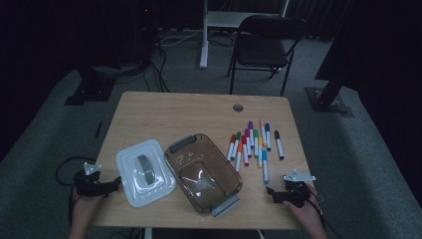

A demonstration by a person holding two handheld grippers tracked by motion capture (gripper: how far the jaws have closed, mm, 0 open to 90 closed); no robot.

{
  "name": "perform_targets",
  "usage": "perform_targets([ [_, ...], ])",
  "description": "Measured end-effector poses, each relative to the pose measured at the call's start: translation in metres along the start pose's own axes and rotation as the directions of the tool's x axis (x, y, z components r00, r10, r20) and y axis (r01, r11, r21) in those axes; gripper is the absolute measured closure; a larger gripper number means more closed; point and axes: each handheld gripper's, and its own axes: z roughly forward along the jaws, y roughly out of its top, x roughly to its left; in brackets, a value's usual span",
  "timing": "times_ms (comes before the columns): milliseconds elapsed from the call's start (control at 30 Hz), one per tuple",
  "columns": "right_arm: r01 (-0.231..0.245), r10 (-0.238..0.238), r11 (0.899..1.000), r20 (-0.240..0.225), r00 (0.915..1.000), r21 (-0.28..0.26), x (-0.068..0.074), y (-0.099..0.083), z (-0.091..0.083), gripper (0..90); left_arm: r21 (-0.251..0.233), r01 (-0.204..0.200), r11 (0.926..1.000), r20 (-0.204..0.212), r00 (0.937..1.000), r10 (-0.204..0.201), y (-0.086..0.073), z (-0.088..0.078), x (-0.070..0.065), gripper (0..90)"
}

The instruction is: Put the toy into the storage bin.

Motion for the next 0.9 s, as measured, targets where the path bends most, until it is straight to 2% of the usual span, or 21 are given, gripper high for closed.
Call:
perform_targets([
  [233,-0.015,0.014,1.0,0.04,0.9991,0.011,-0.003,0.0,-0.007,13.3,0.0,0.0,1.0,-0.001,1.0,0.0,0.0,0.0,0.0,0.6],
  [400,-0.033,0.037,0.998,0.085,0.9957,-0.05,-0.007,0.007,-0.016,13.6,-0.001,0.001,1.0,-0.002,1.0,-0.001,0.0,0.0,0.0,0.6],
  [567,-0.038,0.052,0.994,0.135,0.9895,-0.101,-0.013,0.024,-0.024,15.4,0.0,-0.001,1.0,-0.002,1.0,0.001,0.0,0.0,0.0,0.6],
  [633,-0.049,0.07,0.991,0.165,0.9838,-0.127,-0.018,0.033,-0.027,20.3,0.0,-0.001,1.0,-0.002,1.0,0.001,0.0,0.0,0.0,0.6],
  [700,-0.078,0.106,0.986,0.189,0.9763,-0.15,-0.024,0.04,-0.029,19.6,-0.001,0.0,1.0,-0.002,1.0,0.0,0.0,0.0,0.0,0.6],
  [767,-0.088,0.121,0.984,0.217,0.9686,-0.158,-0.03,0.05,-0.029,19.6,0.0,0.0,1.0,-0.002,1.0,0.0,0.0,0.0,0.0,0.6],
  [833,-0.088,0.133,0.981,0.265,0.955,-0.175,-0.036,0.06,-0.029,18.9,-0.001,0.0,1.0,-0.002,1.0,0.0,0.0,0.0,0.0,0.6],
  [900,-0.099,0.153,0.976,0.289,0.9451,-0.193,-0.043,0.071,-0.028,19.7,0.0,0.0,1.0,-0.002,1.0,0.0,0.0,0.0,0.0,0.6],
])
